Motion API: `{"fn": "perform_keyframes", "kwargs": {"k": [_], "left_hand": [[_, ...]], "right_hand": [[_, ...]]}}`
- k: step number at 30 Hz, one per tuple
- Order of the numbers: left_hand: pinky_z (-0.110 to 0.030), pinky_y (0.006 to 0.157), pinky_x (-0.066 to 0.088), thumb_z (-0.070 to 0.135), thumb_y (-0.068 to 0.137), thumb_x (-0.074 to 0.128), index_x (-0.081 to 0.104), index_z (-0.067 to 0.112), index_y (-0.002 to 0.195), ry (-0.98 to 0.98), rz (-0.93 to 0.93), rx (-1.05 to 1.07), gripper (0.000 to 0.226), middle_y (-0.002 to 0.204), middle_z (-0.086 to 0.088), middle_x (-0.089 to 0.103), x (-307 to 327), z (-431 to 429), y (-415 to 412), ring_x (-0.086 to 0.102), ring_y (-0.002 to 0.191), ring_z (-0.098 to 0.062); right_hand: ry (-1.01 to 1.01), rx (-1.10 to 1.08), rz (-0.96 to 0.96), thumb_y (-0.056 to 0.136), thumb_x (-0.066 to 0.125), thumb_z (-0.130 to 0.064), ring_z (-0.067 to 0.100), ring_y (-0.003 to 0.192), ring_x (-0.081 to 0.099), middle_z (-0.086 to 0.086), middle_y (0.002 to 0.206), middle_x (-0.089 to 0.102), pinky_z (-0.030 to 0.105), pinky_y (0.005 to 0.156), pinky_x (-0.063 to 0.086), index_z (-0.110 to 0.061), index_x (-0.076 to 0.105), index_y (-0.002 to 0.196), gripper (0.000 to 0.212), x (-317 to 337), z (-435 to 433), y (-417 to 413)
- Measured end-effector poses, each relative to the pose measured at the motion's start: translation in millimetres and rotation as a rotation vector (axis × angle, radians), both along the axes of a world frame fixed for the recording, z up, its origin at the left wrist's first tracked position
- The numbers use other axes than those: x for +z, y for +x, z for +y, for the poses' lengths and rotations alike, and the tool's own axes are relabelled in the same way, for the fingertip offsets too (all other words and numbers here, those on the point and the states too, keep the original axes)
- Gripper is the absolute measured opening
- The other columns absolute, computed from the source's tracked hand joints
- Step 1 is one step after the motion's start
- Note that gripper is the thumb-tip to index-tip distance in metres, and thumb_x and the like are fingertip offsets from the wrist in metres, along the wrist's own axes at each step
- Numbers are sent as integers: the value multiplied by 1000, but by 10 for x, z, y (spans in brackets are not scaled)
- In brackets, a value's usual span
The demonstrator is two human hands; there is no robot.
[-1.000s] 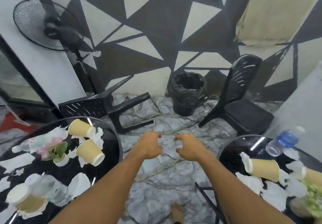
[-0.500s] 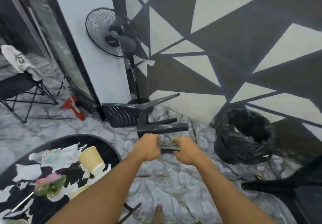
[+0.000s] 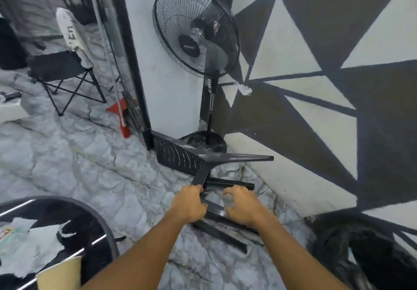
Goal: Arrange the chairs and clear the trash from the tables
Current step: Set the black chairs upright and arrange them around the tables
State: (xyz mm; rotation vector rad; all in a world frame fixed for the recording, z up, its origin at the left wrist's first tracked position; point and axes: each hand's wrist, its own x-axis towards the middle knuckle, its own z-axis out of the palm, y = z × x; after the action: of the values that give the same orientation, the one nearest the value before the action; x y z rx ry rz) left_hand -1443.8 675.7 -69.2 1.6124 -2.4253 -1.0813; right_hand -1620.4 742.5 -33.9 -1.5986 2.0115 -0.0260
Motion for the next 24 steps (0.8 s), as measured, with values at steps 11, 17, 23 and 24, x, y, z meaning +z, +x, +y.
{"fn": "perform_keyframes", "kwargs": {"k": [11, 17, 23, 24], "left_hand": [[-33, 72, 57, 39, 73, 72, 59, 18, 117, 307, -78, 362, 50, 103, -2, 69, -1896, -1505, -633, 67, 96, -24], [-36, 84, 57, 51, 62, 83, 48, 24, 133, 411, -75, 512, 83, 122, 1, 61, -3184, -2021, -1043, 63, 105, -25], [-45, 82, 58, 63, 55, 77, 36, 30, 140, 425, -10, 540, 101, 118, 2, 63, -3998, -2281, -1277, 63, 99, -27], [-43, 80, 58, 58, 57, 79, 38, 30, 140, 417, 10, 547, 96, 118, 3, 64, -4070, -2295, -1274, 64, 98, -26]], "right_hand": [[273, 463, 8, 73, 66, -15, 26, 114, 57, 2, 125, 58, 41, 88, 53, -28, 59, 125, 54, -2152, -2678, -940], [285, 799, 102, 71, 78, -23, 27, 129, 43, 4, 138, 47, 43, 101, 44, -22, 43, 141, 78, -3399, -3626, -1050], [243, 1096, 143, 54, 85, -38, 21, 118, 45, -3, 118, 50, 42, 98, 36, -26, 47, 129, 85, -4209, -3988, -1070], [238, 1097, 130, 53, 85, -39, 21, 118, 46, -3, 116, 52, 44, 102, 34, -26, 49, 127, 84, -4272, -4034, -1071]]}}
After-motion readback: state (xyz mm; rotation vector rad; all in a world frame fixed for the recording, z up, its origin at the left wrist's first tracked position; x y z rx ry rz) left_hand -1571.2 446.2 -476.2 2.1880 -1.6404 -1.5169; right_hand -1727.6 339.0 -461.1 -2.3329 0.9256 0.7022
